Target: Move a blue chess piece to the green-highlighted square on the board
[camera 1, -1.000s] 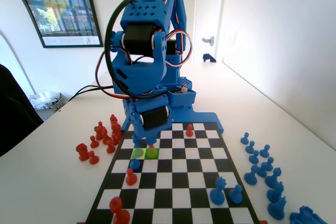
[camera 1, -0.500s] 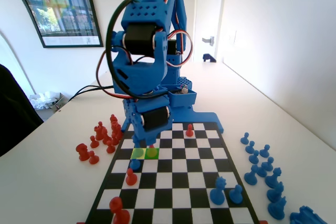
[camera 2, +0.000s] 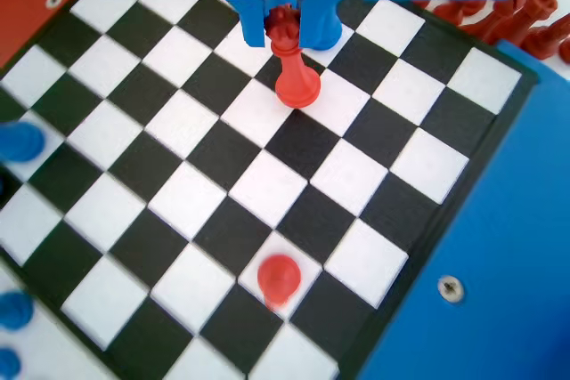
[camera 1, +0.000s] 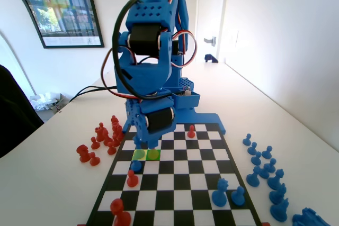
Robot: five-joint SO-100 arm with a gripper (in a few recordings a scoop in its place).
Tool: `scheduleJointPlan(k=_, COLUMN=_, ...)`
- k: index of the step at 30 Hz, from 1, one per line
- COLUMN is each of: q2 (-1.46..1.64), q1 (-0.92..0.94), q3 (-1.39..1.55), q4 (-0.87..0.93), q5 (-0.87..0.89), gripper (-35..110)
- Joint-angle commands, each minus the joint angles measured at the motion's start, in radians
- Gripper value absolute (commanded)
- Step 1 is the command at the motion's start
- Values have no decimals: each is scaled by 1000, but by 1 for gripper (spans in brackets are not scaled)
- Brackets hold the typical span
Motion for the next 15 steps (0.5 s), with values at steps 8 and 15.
scheduleJointPlan(k=8, q2=322, q1=34, q3=-49, q4=261, q5=-23, gripper=1)
scheduleJointPlan(k=15, q2=497, q1=252, q3=-107, q4=396, q5=-101, gripper=1)
